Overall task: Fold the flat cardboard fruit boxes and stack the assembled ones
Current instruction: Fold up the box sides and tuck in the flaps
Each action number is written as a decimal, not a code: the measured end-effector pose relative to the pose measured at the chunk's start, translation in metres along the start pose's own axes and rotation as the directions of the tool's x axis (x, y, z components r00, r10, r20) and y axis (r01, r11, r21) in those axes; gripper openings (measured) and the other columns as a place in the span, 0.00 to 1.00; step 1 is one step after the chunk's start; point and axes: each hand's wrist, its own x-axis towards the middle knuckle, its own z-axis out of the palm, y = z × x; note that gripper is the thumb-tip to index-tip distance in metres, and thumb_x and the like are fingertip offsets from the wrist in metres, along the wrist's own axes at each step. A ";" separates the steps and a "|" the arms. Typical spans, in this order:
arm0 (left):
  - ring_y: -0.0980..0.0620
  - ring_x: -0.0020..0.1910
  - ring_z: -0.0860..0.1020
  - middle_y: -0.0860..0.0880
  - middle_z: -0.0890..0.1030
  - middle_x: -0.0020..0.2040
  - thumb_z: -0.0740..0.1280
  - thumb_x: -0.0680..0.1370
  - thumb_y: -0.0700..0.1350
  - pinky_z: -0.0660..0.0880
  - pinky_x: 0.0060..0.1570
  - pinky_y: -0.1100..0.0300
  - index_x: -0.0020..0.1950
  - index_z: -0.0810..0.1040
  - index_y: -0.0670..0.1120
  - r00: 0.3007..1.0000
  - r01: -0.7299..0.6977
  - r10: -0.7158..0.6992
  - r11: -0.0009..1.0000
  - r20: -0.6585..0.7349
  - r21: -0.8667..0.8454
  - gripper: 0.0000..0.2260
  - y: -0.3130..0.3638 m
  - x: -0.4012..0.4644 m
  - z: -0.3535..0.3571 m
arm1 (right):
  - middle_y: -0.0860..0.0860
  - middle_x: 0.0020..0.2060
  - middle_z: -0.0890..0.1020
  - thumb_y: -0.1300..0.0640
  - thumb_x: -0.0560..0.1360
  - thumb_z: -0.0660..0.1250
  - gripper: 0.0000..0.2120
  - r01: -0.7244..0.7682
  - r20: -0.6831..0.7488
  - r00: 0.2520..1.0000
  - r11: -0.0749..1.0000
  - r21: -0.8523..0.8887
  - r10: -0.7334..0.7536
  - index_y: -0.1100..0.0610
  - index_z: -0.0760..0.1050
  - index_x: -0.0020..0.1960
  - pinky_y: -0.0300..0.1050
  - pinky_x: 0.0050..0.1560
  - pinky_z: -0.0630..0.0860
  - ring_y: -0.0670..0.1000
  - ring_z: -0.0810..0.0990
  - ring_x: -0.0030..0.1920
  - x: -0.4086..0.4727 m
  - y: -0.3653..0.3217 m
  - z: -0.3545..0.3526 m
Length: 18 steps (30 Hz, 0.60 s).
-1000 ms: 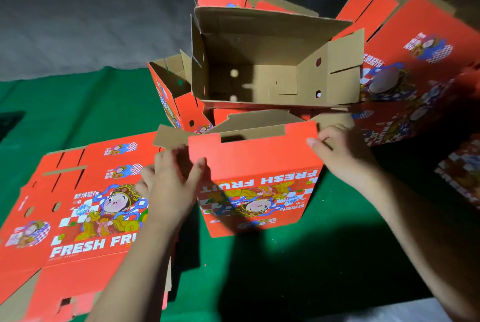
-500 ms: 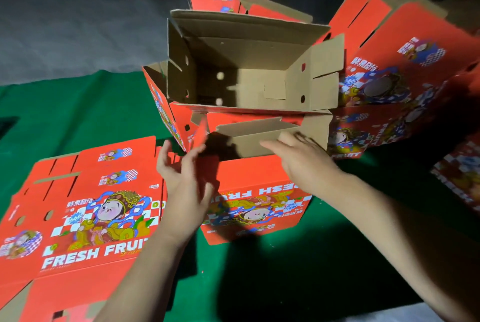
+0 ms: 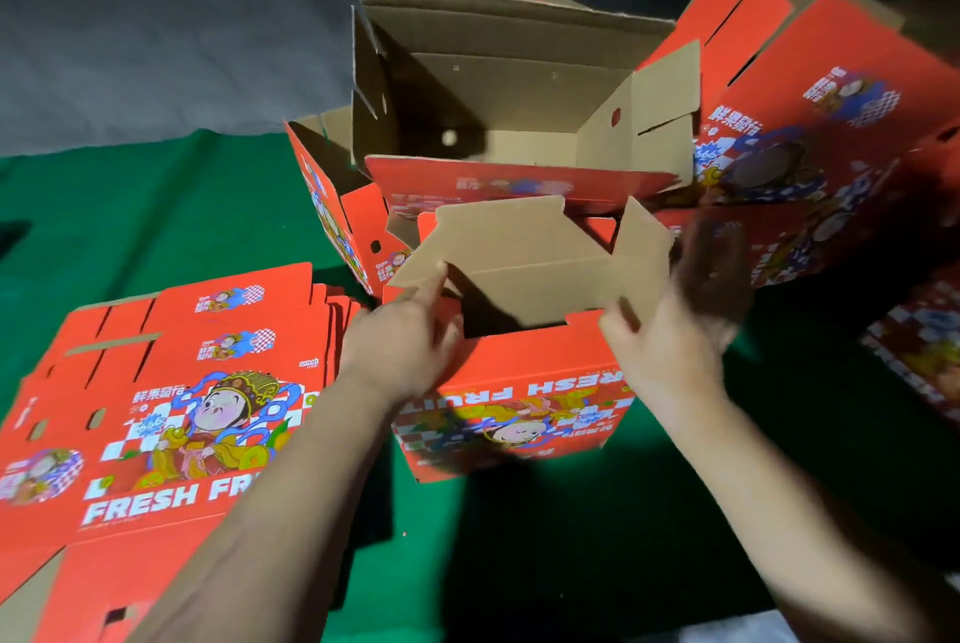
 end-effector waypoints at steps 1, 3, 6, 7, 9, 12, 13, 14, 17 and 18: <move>0.39 0.56 0.82 0.42 0.82 0.62 0.59 0.82 0.57 0.74 0.51 0.49 0.82 0.58 0.58 0.999 0.032 -0.032 0.999 -0.030 0.004 0.28 0.001 0.002 0.003 | 0.66 0.76 0.67 0.57 0.74 0.70 0.44 -0.088 0.076 0.994 0.992 0.088 0.082 0.51 0.50 0.83 0.66 0.72 0.65 0.67 0.67 0.74 -0.005 0.006 0.001; 0.37 0.45 0.82 0.42 0.84 0.48 0.60 0.82 0.56 0.70 0.41 0.50 0.77 0.57 0.61 0.988 0.121 -0.126 0.991 -0.092 -0.063 0.24 0.002 0.004 0.004 | 0.60 0.77 0.67 0.66 0.76 0.66 0.39 -0.083 0.253 0.967 0.963 0.258 0.015 0.54 0.55 0.83 0.57 0.75 0.63 0.62 0.66 0.75 -0.014 0.017 0.001; 0.36 0.42 0.82 0.42 0.84 0.43 0.58 0.82 0.56 0.68 0.41 0.50 0.77 0.47 0.61 0.972 0.192 -0.205 0.975 -0.112 -0.117 0.27 0.000 0.012 0.004 | 0.53 0.73 0.72 0.69 0.76 0.65 0.27 0.076 0.309 0.934 0.943 0.325 -0.181 0.58 0.74 0.74 0.44 0.75 0.62 0.56 0.70 0.74 -0.027 0.027 -0.003; 0.36 0.44 0.83 0.41 0.85 0.46 0.56 0.83 0.57 0.69 0.42 0.49 0.79 0.42 0.61 0.972 0.195 -0.210 0.972 -0.108 -0.134 0.30 -0.002 0.013 0.002 | 0.53 0.72 0.72 0.63 0.77 0.67 0.23 0.137 0.313 0.922 0.947 0.292 -0.230 0.58 0.77 0.71 0.45 0.76 0.62 0.55 0.69 0.74 -0.029 0.030 -0.004; 0.36 0.51 0.83 0.42 0.85 0.53 0.54 0.83 0.61 0.71 0.48 0.47 0.81 0.43 0.64 0.979 0.148 -0.180 0.952 -0.097 -0.269 0.29 -0.005 0.012 -0.001 | 0.53 0.69 0.75 0.48 0.78 0.65 0.21 0.201 0.352 0.893 0.947 0.250 -0.282 0.58 0.82 0.66 0.47 0.75 0.63 0.55 0.69 0.73 -0.027 0.034 -0.007; 0.42 0.64 0.77 0.47 0.81 0.61 0.50 0.76 0.68 0.70 0.61 0.49 0.71 0.72 0.63 0.991 0.074 -0.117 0.890 -0.070 -0.451 0.27 -0.004 -0.002 -0.002 | 0.49 0.49 0.79 0.32 0.80 0.52 0.30 0.014 0.344 0.931 0.952 0.307 -0.125 0.54 0.82 0.48 0.44 0.54 0.70 0.51 0.78 0.54 -0.001 0.026 -0.016; 0.43 0.65 0.73 0.48 0.77 0.61 0.50 0.74 0.69 0.67 0.64 0.48 0.66 0.77 0.62 0.987 0.073 -0.125 0.911 -0.104 -0.406 0.28 -0.003 -0.007 -0.001 | 0.49 0.47 0.76 0.28 0.78 0.51 0.30 -0.057 0.325 0.944 0.945 0.322 -0.054 0.52 0.78 0.47 0.43 0.51 0.68 0.50 0.77 0.50 0.010 0.020 -0.015; 0.44 0.65 0.69 0.50 0.71 0.60 0.51 0.74 0.72 0.63 0.65 0.47 0.63 0.78 0.63 0.979 0.086 -0.142 0.938 -0.145 -0.335 0.27 -0.002 -0.011 0.003 | 0.48 0.50 0.74 0.26 0.75 0.54 0.29 -0.111 0.342 0.940 0.936 0.334 -0.010 0.50 0.77 0.51 0.41 0.54 0.67 0.48 0.75 0.52 0.019 0.014 -0.011; 0.51 0.71 0.57 0.57 0.63 0.65 0.52 0.70 0.80 0.52 0.71 0.47 0.55 0.77 0.66 0.989 0.130 -0.148 0.890 -0.009 -0.436 0.27 -0.009 -0.016 0.003 | 0.46 0.68 0.63 0.21 0.65 0.57 0.41 -0.103 0.601 0.797 0.967 0.232 -0.059 0.40 0.68 0.73 0.40 0.71 0.55 0.46 0.60 0.70 0.033 0.001 0.003; 0.53 0.74 0.56 0.58 0.64 0.67 0.53 0.69 0.81 0.51 0.72 0.48 0.55 0.78 0.65 0.988 0.155 -0.147 0.848 0.056 -0.508 0.28 -0.012 -0.017 0.002 | 0.45 0.70 0.61 0.20 0.64 0.59 0.43 -0.041 0.674 0.734 0.985 0.170 -0.086 0.38 0.65 0.74 0.42 0.73 0.53 0.47 0.55 0.72 0.033 -0.001 0.006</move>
